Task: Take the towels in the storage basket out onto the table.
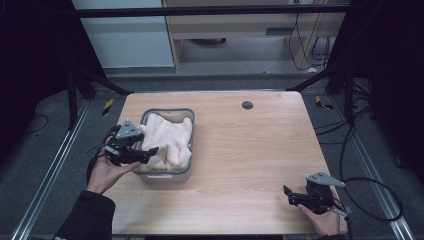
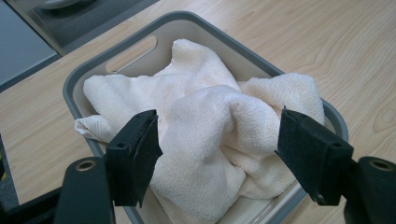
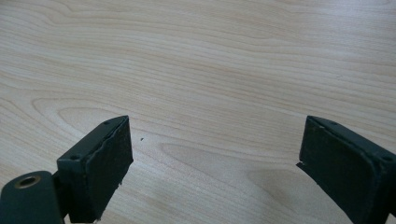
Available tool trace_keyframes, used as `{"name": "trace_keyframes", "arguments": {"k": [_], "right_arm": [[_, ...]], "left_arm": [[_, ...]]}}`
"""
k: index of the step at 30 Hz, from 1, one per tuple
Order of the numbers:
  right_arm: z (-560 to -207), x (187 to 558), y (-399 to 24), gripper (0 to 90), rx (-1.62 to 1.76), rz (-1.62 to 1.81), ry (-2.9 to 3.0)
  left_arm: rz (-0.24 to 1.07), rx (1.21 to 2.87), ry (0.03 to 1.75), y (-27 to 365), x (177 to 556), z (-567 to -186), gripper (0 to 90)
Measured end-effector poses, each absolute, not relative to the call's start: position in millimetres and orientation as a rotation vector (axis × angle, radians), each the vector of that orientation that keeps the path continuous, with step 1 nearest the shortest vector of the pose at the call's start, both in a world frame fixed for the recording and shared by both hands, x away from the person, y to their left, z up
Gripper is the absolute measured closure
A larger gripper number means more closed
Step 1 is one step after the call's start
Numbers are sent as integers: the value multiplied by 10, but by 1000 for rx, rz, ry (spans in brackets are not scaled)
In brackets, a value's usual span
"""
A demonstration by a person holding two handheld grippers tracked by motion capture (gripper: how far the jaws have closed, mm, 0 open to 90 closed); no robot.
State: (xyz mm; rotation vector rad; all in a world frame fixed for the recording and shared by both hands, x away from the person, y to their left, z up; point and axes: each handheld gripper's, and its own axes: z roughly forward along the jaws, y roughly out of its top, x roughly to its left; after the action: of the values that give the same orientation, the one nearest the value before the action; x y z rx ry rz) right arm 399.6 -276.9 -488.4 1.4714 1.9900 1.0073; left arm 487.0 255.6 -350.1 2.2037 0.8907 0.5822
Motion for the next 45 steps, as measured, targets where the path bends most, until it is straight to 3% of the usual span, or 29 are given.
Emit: {"name": "trace_keyframes", "arguments": {"k": [45], "right_arm": [[-4913, 4019, -2745, 85, 1462, 986, 2046]], "left_arm": [[473, 2366, 960, 2095, 5344, -3703, 207]]}}
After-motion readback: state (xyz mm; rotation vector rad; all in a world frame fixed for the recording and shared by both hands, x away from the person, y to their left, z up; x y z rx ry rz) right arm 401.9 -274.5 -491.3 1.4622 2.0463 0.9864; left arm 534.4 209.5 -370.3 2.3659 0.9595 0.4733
